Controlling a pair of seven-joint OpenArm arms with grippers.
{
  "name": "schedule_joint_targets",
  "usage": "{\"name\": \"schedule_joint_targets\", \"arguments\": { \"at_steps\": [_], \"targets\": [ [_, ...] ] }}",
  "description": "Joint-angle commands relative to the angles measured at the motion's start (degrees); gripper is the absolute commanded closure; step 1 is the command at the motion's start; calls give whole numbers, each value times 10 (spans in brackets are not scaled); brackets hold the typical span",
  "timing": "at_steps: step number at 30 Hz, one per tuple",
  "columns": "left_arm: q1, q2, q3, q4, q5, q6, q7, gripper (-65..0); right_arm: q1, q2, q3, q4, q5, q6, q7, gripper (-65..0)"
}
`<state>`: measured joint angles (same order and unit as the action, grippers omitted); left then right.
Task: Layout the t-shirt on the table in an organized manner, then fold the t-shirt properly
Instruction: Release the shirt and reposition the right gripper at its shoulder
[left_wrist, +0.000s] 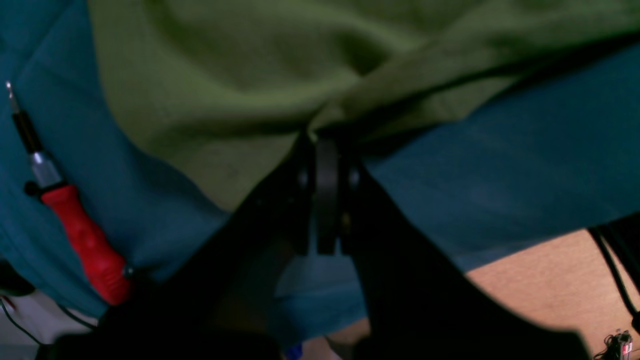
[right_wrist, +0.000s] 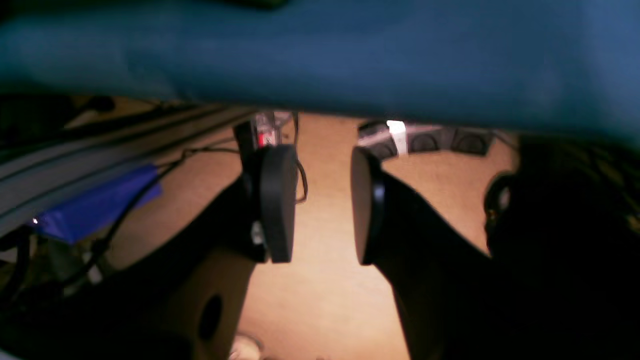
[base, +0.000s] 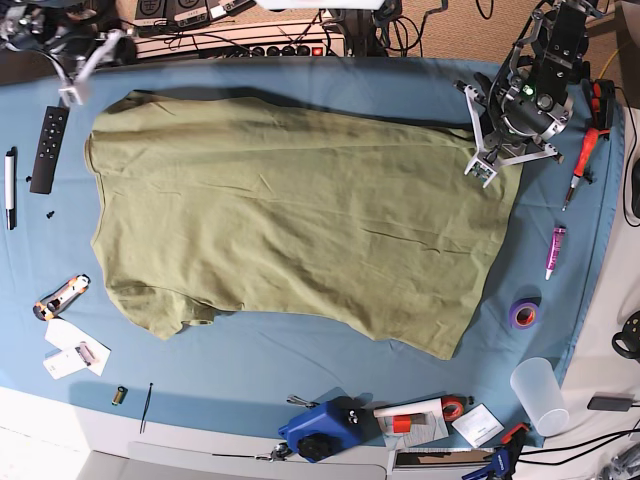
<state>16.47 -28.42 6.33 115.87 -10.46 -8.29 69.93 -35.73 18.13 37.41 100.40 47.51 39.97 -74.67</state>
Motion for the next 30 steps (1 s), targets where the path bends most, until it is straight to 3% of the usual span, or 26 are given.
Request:
{"name": "schedule_joint_targets", "arguments": {
  "at_steps": [1,14,17,19,24,30],
  "targets": [
    [-3,-4,-3,9,2,4,-5,0,-1,11,-4,8,-9,0,5,-189],
    [-3,-5,-3,9,2,4,-5,0,71,11,-9,9,-4,0,10,-189],
    [-3,-5,-3,9,2,4,-5,0,73,14,-9,9,56,0,-1,-189],
    [-3,-5,-3,9,2,4,-4,0,73,21,-9,15,118,0,-53,-189],
    [-3,-4,-3,9,2,4,-3,0,52,26,5,63,212,0,-53,-189],
    [-3,-4,-3,9,2,4,-4,0,32,26,68,114,223,0,-53,-189]
  ]
}}
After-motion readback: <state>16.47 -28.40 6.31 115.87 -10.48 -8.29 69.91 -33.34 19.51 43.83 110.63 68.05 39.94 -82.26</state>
